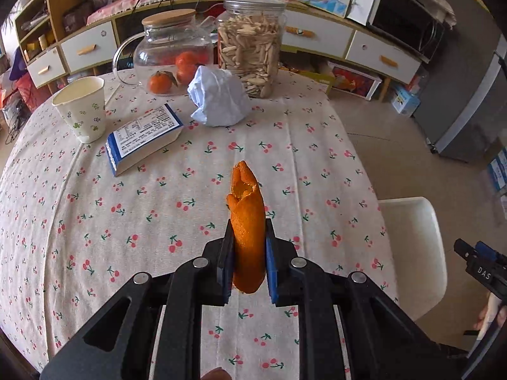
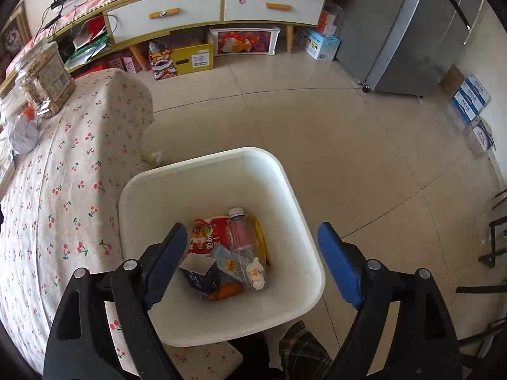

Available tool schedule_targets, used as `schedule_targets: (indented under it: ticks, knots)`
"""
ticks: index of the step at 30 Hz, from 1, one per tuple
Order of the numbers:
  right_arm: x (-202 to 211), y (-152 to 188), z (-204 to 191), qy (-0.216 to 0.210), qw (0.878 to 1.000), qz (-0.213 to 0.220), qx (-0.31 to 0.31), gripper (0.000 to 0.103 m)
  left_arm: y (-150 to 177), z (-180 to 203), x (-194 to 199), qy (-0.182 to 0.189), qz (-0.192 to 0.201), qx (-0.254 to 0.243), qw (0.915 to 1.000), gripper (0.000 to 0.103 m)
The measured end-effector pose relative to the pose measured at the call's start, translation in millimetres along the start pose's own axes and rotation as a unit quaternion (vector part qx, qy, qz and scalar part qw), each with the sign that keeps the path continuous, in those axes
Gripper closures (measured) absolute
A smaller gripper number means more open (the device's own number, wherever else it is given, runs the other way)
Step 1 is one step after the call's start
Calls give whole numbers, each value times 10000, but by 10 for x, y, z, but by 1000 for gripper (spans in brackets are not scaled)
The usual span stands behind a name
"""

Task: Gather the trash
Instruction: 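Grasp the white tissue with right gripper, carry it to bin while left holds peel, then open the right gripper over the bin while the left gripper carries the peel there and opens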

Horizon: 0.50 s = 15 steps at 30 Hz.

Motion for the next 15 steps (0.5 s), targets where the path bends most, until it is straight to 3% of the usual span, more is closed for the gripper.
schedule_targets:
  ticks: [9,12,15]
  knots:
    - [211,-195,421,255,9963,527,-632,7,16,1033,-69,590,-107,-549,9967,86]
    - [244,-239,565,349,9938,630,-844,7,34,1429,-89,805,-127,-801,9935,86]
    - [238,-265,678,391,9917,636,-1046,7,96,1778,-128,1181,-282,-1025,9873,77]
Point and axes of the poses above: each gripper's, at about its wrist camera, not at the fingertips, and x roughly against the way its jaws point, z to its right, y to its underside, the point moved 10 cm from there along -x, roughly the way its jaws point, and after that the axes turned 6 degrees about -z, right-handed, at the moved point
